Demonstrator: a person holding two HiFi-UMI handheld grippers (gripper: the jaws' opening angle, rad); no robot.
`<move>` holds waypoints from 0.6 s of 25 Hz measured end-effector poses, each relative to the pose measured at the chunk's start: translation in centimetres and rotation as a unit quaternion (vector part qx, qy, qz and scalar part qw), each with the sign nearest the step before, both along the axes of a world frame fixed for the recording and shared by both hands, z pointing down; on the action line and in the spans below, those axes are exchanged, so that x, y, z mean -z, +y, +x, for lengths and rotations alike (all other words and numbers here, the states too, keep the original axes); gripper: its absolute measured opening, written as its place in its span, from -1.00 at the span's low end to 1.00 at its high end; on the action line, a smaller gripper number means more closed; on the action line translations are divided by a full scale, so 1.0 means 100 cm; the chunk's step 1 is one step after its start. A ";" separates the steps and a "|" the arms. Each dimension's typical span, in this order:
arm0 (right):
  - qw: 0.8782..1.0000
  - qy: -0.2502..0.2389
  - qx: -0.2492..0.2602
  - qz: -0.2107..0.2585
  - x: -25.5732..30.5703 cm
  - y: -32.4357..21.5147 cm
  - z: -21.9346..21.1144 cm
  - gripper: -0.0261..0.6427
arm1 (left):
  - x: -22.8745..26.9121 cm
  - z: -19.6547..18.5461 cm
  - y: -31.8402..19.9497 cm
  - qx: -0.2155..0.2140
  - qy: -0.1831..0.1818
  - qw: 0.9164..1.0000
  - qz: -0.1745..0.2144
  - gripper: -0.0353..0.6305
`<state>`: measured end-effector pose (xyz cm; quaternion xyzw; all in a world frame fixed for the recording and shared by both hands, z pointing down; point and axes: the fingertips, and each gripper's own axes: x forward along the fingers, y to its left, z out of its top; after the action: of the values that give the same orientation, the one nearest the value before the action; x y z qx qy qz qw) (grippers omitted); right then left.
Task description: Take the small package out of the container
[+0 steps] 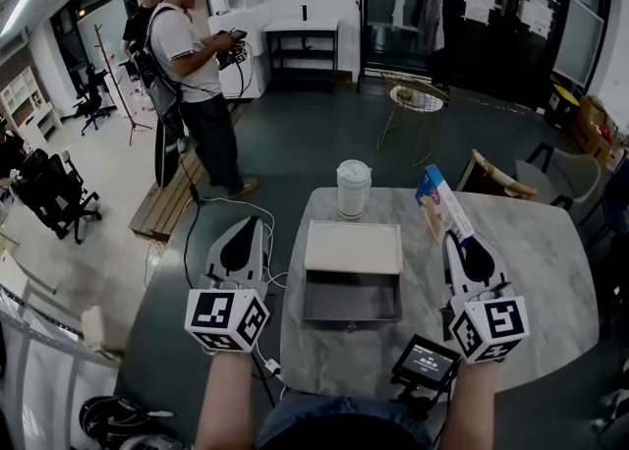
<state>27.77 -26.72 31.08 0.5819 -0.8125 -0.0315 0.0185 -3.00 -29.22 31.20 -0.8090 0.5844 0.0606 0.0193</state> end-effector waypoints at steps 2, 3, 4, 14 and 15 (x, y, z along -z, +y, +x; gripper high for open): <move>1.000 -0.008 -0.007 0.002 0.000 -0.001 0.002 -0.63 | 0.001 0.000 0.000 0.000 -0.005 1.000 0.004 -0.86; 1.000 -0.009 -0.008 0.001 0.000 -0.002 0.002 -0.63 | 0.002 0.000 0.000 0.000 -0.007 1.000 0.006 -0.86; 1.000 -0.009 -0.008 0.000 -0.001 -0.002 0.002 -0.64 | 0.003 0.000 0.000 0.001 -0.009 1.000 0.007 -0.86; 1.000 -0.001 0.001 -0.002 -0.004 -0.001 0.001 -0.64 | 0.003 0.009 0.000 -0.007 -0.003 1.000 0.007 -0.86; 1.000 0.000 0.001 -0.002 -0.004 -0.001 0.001 -0.64 | 0.002 0.009 0.000 -0.008 -0.003 1.000 0.007 -0.86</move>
<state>27.85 -26.80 31.52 0.5808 -0.8133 -0.0297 0.0199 -2.11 -29.25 31.00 -0.8136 0.5775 0.0624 0.0260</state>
